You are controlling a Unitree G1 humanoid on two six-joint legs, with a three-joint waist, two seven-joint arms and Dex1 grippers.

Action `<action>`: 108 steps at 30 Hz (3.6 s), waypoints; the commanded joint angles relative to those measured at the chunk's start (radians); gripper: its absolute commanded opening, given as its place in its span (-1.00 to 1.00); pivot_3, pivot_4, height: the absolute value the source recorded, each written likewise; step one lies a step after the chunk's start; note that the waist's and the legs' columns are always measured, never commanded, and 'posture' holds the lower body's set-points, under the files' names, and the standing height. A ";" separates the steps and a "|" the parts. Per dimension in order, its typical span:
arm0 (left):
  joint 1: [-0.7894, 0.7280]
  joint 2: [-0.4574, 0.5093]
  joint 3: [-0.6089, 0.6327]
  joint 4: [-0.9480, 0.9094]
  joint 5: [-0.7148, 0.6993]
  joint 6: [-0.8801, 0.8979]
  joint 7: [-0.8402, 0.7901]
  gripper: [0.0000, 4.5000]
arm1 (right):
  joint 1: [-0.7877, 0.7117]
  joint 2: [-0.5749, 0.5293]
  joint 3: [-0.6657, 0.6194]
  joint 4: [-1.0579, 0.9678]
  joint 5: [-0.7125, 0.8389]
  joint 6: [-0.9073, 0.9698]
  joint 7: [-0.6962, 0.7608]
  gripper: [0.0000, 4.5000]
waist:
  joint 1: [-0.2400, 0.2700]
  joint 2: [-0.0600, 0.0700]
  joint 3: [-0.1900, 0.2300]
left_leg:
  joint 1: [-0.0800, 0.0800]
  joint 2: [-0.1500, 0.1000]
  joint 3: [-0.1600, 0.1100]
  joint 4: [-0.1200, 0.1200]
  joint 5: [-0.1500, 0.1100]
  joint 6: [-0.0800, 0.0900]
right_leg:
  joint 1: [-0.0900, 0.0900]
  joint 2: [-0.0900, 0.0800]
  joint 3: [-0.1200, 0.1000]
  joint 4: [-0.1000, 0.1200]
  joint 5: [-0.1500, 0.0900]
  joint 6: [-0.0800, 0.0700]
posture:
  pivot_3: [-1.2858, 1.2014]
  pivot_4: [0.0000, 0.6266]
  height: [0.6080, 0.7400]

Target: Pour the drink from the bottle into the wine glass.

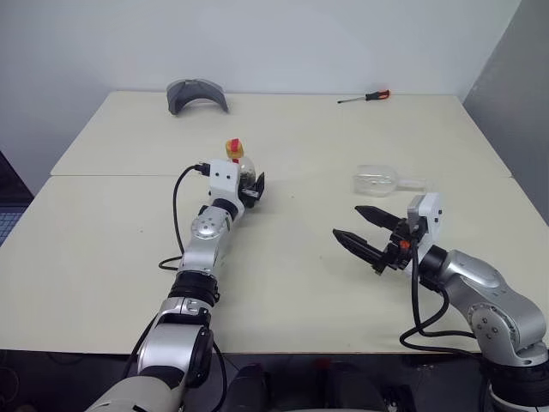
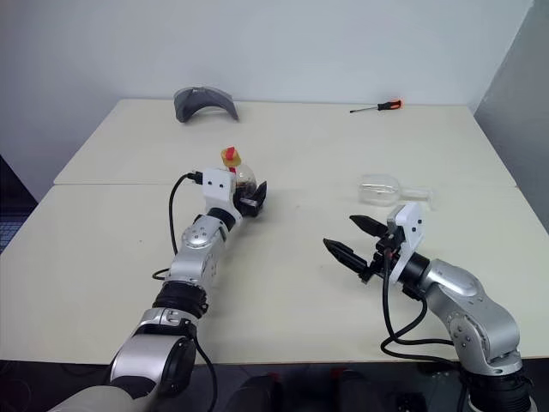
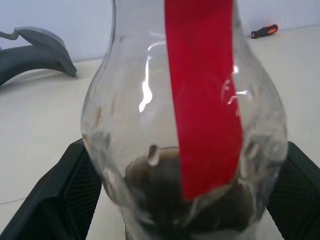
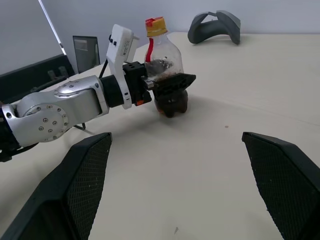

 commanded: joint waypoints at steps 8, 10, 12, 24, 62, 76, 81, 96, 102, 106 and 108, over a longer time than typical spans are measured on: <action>-0.009 0.007 0.019 0.021 0.000 -0.075 0.012 0.17 | -0.011 0.011 -0.007 -0.033 0.014 -0.014 -0.015 1.00 | 0.000 0.000 0.000 | 0.000 0.000 0.000 0.000 0.000 0.000 | 0.000 0.000 0.000 0.000 0.000 0.000 | 0.03 -0.52 1.00; -0.013 0.009 0.021 0.029 -0.001 -0.078 0.012 0.01 | -0.014 0.014 -0.005 -0.030 0.013 -0.015 -0.014 1.00 | 0.000 0.000 0.000 | 0.000 0.000 0.000 0.000 0.000 0.000 | 0.000 0.000 0.000 0.000 0.000 0.000 | 0.03 -0.52 1.00; -0.018 0.009 0.024 0.038 -0.002 -0.081 0.012 -0.13 | -0.017 0.017 -0.003 -0.025 0.009 -0.018 -0.012 1.00 | 0.000 0.000 0.000 | 0.000 0.000 0.000 0.000 0.000 0.000 | 0.000 0.000 0.000 0.000 0.000 0.000 | 0.03 -0.52 1.00; 0.047 0.027 0.000 -0.213 -0.040 0.082 -0.086 -0.44 | -0.077 0.022 -0.003 0.012 -0.002 -0.008 -0.024 1.00 | -0.002 0.000 0.000 | -0.001 0.000 0.000 0.000 0.000 0.000 | -0.001 0.000 0.000 0.000 0.000 0.000 | 0.03 -0.52 1.00; 0.056 0.152 -0.183 -0.560 -0.155 0.411 -0.556 -0.58 | -0.703 0.221 0.118 0.404 -0.082 0.163 -0.030 1.00 | -0.027 0.000 0.000 | -0.018 -0.001 -0.001 0.014 0.000 0.000 | -0.016 -0.002 -0.002 0.012 0.002 -0.002 | 0.03 -0.52 1.00; 0.037 0.145 -0.182 -0.551 -0.159 0.419 -0.565 -0.58 | -0.722 0.231 0.120 0.450 -0.105 0.132 -0.010 1.00 | -0.027 0.000 0.000 | -0.018 -0.001 -0.001 0.014 0.001 0.000 | -0.018 -0.002 -0.001 0.014 0.002 -0.002 | 0.03 -0.52 1.00; 0.027 0.140 -0.180 -0.542 -0.159 0.418 -0.566 -0.58 | -0.724 0.239 0.109 0.461 -0.105 0.128 -0.008 0.75 | -0.027 0.000 0.000 | -0.018 -0.001 0.000 0.014 0.001 0.000 | -0.018 -0.002 -0.001 0.015 0.002 -0.002 | 0.03 -0.52 1.00; 0.078 0.148 -0.167 -0.669 -0.202 0.488 -0.582 -0.60 | -0.753 0.260 0.083 0.465 -0.081 0.117 0.027 -0.43 | -0.028 0.000 0.000 | -0.019 -0.001 0.000 0.014 0.001 0.000 | -0.020 -0.002 0.000 0.016 0.002 -0.002 | 0.03 -0.52 1.00; 0.142 0.229 -0.117 -0.950 -0.370 0.691 -0.632 -0.60 | -0.796 0.251 0.122 0.426 0.030 0.126 0.276 -0.43 | -0.030 0.000 0.000 | -0.021 0.000 0.000 0.014 0.001 0.000 | -0.023 -0.002 0.000 0.017 0.002 -0.002 | 0.03 -0.52 1.00; 0.159 0.269 -0.091 -1.039 -0.448 0.786 -0.631 -0.60 | -0.820 0.237 0.151 0.433 0.065 0.149 0.395 -0.43 | -0.030 0.000 0.000 | -0.021 0.000 0.000 0.014 0.000 0.002 | -0.022 -0.002 0.000 0.016 0.002 -0.002 | 0.03 -0.52 1.00; 0.173 0.300 -0.076 -1.091 -0.495 0.832 -0.641 -0.60 | -0.843 0.228 0.170 0.438 0.091 0.183 0.470 -0.43 | -0.030 0.001 0.000 | -0.020 0.000 0.000 0.014 0.000 0.002 | -0.022 -0.002 0.000 0.017 0.002 -0.002 | 0.03 -0.52 1.00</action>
